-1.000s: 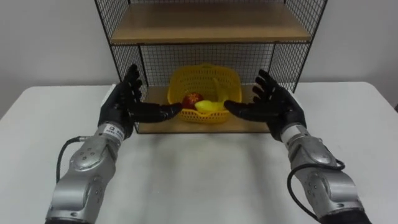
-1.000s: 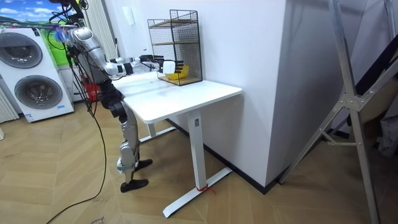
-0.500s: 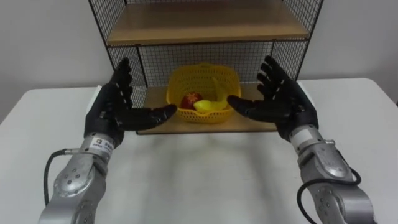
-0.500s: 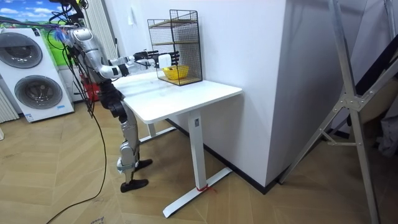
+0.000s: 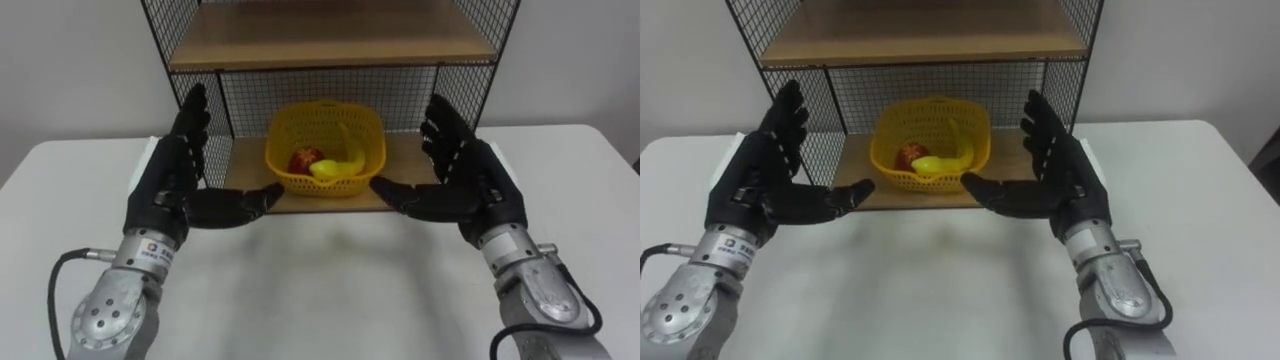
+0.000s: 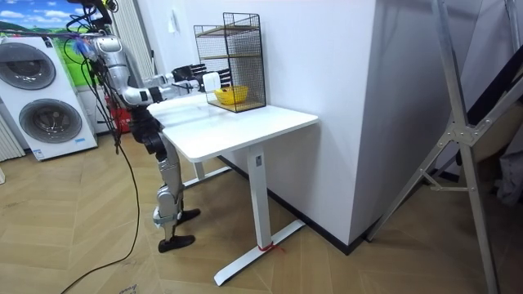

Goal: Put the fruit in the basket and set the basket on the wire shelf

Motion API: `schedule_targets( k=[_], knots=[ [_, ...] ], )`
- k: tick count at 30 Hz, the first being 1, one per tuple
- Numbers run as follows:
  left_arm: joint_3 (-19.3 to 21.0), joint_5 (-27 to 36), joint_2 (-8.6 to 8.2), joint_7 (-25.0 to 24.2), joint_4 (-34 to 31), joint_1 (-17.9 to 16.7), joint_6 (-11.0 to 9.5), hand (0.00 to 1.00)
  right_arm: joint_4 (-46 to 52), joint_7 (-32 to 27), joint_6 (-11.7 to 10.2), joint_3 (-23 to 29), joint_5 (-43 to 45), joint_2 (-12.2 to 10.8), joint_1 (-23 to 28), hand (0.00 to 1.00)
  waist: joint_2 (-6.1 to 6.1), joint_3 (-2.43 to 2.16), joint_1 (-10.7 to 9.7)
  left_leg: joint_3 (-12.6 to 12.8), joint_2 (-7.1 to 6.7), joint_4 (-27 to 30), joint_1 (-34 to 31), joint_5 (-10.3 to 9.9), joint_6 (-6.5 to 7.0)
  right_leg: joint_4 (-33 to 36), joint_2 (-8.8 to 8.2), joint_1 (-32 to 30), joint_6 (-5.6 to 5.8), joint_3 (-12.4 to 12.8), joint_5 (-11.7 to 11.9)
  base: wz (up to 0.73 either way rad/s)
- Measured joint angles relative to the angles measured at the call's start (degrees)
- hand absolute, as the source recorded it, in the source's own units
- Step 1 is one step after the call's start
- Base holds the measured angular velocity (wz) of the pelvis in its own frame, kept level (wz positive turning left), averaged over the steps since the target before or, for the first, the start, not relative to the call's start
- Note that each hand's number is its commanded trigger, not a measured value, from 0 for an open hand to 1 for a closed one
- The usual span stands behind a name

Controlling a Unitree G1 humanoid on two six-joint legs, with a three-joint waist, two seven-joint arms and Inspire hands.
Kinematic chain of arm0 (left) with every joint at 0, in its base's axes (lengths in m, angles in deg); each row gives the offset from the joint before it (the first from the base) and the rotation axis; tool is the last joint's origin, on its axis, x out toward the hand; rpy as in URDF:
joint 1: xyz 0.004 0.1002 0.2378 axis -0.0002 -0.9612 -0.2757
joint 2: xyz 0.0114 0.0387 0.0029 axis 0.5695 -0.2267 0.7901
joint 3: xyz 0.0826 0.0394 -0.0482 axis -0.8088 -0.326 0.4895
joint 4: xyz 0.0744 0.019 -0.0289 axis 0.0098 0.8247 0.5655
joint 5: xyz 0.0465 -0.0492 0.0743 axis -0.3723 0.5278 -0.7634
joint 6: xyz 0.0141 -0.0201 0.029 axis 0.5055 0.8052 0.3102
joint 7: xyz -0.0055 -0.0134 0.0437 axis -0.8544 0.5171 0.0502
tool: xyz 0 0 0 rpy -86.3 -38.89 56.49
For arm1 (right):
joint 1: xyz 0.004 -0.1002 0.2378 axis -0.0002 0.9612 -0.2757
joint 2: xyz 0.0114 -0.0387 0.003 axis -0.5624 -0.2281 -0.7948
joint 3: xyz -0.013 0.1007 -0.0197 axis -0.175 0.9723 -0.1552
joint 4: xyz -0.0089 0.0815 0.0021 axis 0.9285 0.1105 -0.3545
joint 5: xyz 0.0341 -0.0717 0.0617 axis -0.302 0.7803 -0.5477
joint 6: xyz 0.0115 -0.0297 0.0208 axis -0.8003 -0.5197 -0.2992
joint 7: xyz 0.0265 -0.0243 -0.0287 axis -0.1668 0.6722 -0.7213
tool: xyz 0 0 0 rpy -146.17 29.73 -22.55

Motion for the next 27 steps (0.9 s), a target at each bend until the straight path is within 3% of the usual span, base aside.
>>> schedule_targets(
  k=[1,2,4,10,19,23,27],
  knots=[
    [-0.1,0.0,-0.01,-0.5,0.0,-1.0,-0.4,0.00,0.7,0.5,0.0,0.0,0.7,0.0,0.4,0.00,0.11,-0.07,0.0,0.1,0.04,0.0,-0.1,0.0,-0.01,0.0,0.00,-0.2,0.04,0.0,0.0,-0.05],
    [-0.4,0.1,-0.01,-0.9,0.0,-2.2,-0.7,0.00,1.8,0.8,-0.1,0.0,0.8,0.0,0.9,0.00,0.29,-0.48,0.0,0.3,0.11,0.0,-0.6,0.0,-0.01,0.1,0.03,-0.7,0.06,0.3,0.0,-0.07],
    [-0.5,0.4,-0.01,-1.8,-0.2,-3.5,-0.8,0.00,3.3,0.9,-0.3,0.0,0.8,0.0,1.2,0.00,0.35,-0.50,0.0,0.7,0.22,-0.1,-0.6,0.0,-0.01,0.1,0.06,-0.8,0.11,0.5,0.0,-0.08],
    [-0.7,5.4,0.41,-5.2,-2.3,-6.8,-2.0,0.00,5.9,1.6,-3.1,0.1,0.6,0.1,4.2,0.00,-0.35,-0.12,-0.5,0.6,0.25,-0.1,-0.6,-0.2,-0.27,0.0,-0.04,-0.9,0.18,0.6,0.0,-0.01],
    [0.3,13.3,1.12,-12.0,-2.3,-9.4,-4.7,0.00,9.3,3.1,-3.3,4.0,2.2,0.1,10.8,0.00,0.10,-0.26,-0.9,2.0,0.68,-0.2,-0.8,-0.3,-0.19,0.1,-0.02,-1.5,0.27,1.4,0.1,-0.06],
    [0.5,14.1,2.20,-14.0,-2.5,-9.6,-4.9,0.00,10.5,0.8,-3.6,5.7,2.8,0.1,11.1,0.00,0.49,-0.38,-1.3,2.7,0.89,0.1,-1.5,-0.5,-0.12,0.2,0.10,-2.2,0.25,1.5,0.1,-0.04],
    [3.5,15.6,3.17,-16.7,-4.9,-9.6,-5.0,0.00,14.7,-3.4,-4.8,9.6,4.1,0.4,11.1,0.00,1.05,-0.21,-1.0,2.9,0.93,0.0,-2.3,-0.6,-0.12,1.1,0.16,-3.9,0.21,3.1,0.0,-0.10]
  ],
)
